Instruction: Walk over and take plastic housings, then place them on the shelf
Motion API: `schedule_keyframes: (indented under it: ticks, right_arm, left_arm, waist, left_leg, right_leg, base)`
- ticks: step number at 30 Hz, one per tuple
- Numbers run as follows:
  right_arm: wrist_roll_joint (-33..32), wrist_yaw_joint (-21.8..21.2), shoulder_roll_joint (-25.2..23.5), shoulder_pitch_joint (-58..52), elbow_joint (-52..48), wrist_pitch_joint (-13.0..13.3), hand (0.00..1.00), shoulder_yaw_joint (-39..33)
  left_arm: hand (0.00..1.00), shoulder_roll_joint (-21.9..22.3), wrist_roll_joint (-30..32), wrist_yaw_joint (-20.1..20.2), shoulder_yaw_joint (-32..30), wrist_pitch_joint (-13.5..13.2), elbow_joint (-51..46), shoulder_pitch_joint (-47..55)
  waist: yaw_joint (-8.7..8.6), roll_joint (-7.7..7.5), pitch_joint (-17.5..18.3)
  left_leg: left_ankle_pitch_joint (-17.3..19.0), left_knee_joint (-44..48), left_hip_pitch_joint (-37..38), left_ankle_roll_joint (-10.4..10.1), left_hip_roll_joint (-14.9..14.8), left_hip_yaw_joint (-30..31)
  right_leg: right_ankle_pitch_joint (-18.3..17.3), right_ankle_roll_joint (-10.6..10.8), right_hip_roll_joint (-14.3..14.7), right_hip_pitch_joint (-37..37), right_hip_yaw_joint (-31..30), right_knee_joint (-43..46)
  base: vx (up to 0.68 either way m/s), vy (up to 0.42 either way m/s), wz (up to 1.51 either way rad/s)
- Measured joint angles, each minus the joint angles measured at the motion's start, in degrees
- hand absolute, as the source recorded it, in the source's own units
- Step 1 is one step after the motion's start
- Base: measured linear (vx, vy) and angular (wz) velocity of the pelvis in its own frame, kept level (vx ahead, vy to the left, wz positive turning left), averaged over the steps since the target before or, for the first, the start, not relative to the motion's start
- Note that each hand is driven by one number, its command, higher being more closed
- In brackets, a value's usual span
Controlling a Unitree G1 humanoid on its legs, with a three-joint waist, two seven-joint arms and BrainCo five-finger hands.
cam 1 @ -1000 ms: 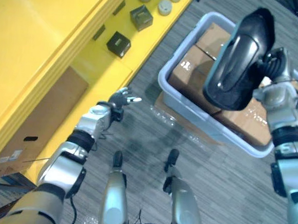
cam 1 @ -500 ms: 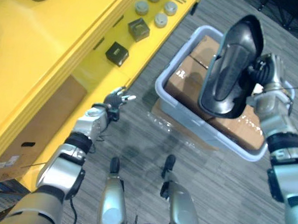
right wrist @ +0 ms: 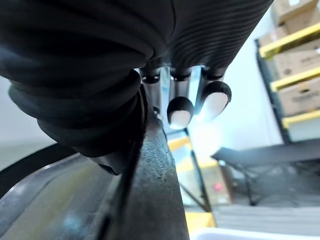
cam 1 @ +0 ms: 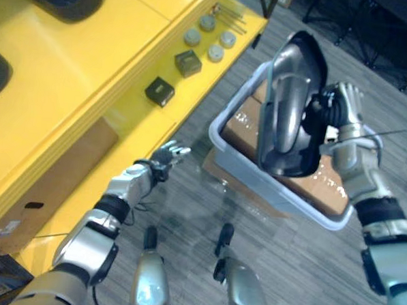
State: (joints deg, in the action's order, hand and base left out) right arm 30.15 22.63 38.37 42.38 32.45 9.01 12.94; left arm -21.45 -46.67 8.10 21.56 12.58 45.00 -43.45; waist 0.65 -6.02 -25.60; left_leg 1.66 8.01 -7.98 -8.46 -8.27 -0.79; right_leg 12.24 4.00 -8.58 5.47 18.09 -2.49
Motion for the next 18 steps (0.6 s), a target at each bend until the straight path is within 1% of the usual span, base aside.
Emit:
schedule_keyframes:
  ticks: [2, 4, 6, 8, 9, 12, 14, 15, 17, 18]
  right_arm:
    - [0.07, 0.0, -0.66, -1.13, -0.53, -0.01, 1.0, 0.0]
    - [0.44, -0.02, -1.8, -1.99, -0.53, -0.06, 1.0, 0.0]
    - [2.4, -0.06, -2.91, -4.0, -0.63, 0.34, 1.0, 0.0]
    - [2.97, -0.13, -3.31, -5.62, -1.13, 0.91, 1.0, -0.02]
    - [4.06, -0.28, -3.41, -6.6, -2.0, 1.26, 1.0, -0.02]
    - [5.1, -0.34, -3.55, -7.71, -3.12, 2.42, 1.0, 0.0]
    - [6.83, -0.38, -4.23, -8.28, -3.11, 2.44, 1.0, 0.0]
    - [7.3, -0.41, -4.5, -8.45, -3.11, 2.43, 1.0, 0.04]
    - [8.13, -0.44, -5.24, -8.54, -3.1, 2.45, 1.0, 0.12]
    - [8.6, -0.44, -5.33, -8.55, -3.09, 2.45, 1.0, 0.13]
  left_arm:
    - [0.0, 0.34, 0.05, 0.0, 0.09, 0.0, -0.18, 0.07]
    - [0.0, 0.61, 0.4, 0.0, 0.1, 0.0, -0.64, 0.66]
    - [0.0, 1.62, 0.39, 0.01, 0.15, -0.04, -1.19, 2.57]
    - [0.0, 2.2, 0.35, 0.03, 0.99, -0.11, -1.26, 3.67]
    - [0.0, 2.29, 0.31, 0.06, 1.75, -0.41, -1.47, 4.3]
    - [0.0, 2.79, -0.21, 0.02, 2.01, -2.47, -1.95, 5.05]
    - [0.0, 3.74, -2.06, 0.02, 2.02, -4.43, -2.79, 5.26]
    - [0.0, 4.0, -3.49, 0.1, 2.03, -4.84, -3.64, 5.29]
    - [0.0, 4.07, -6.92, 1.86, 2.04, -5.07, -5.23, 5.29]
    - [0.0, 4.12, -7.48, 2.48, 2.04, -5.08, -5.76, 5.3]
  waist:
    - [-0.03, -0.05, 1.06]
    - [-0.12, -0.05, 1.39]
    - [0.09, -0.03, 4.16]
    - [0.02, 0.11, 5.18]
    - [0.03, 0.26, 6.01]
    - [-0.12, 0.62, 6.96]
    - [-0.1, 0.87, 7.15]
    - [-0.04, 0.9, 7.17]
    - [-0.02, 0.97, 7.23]
    - [0.01, 1.01, 7.24]
  left_leg:
    - [-0.16, -0.48, 0.23, 0.01, 0.04, 0.0]
    - [-0.45, -1.13, 1.97, -0.12, 0.07, -0.09]
    - [-0.51, -1.89, 2.72, -0.16, 0.06, -1.28]
    - [-0.5, -2.33, 4.24, -0.15, 0.11, -1.87]
    - [-0.45, -2.64, 4.74, -0.13, 0.08, -2.08]
    - [-0.52, -3.7, 5.46, 0.25, -0.05, -2.83]
    - [-0.91, -4.55, 6.31, 0.45, -0.05, -3.11]
    - [-1.02, -4.83, 6.51, 0.37, -0.05, -3.17]
    - [-1.81, -6.18, 7.22, 0.34, -0.08, -3.66]
    - [-1.9, -6.37, 7.32, 0.32, -0.08, -3.75]
  right_leg:
    - [0.0, 0.01, -0.02, -0.13, 0.21, -0.14]
    - [-0.05, -0.03, -0.05, -1.55, 0.46, -0.28]
    - [-0.22, 0.04, -0.13, -1.93, 0.41, -0.67]
    - [-0.24, 0.06, -0.14, -3.9, 0.61, -1.77]
    - [-0.36, 0.22, -0.12, -4.35, 0.61, -1.95]
    - [-0.5, 0.32, -0.18, -4.62, 0.62, -1.96]
    - [-0.54, 0.35, -0.22, -5.08, 0.65, -1.97]
    - [-0.54, 0.35, -0.22, -5.1, 0.64, -1.97]
    - [-0.53, 0.36, -0.23, -5.09, 0.65, -1.99]
    - [-0.53, 0.36, -0.24, -5.06, 0.66, -1.99]
  base:
    - [0.05, 0.021, 0.04]
    - [0.06, 0.022, 0.03]
    - [0.04, 0.018, -0.04]
    - [0.04, 0.016, 0.02]
    - [0.0, 0.0, 0.0]
    - [0.0, 0.0, 0.0]
    - [0.0, 0.0, 0.0]
    - [0.0, 0.0, 0.0]
    - [0.0, 0.0, 0.0]
    - [0.01, 0.003, -0.03]
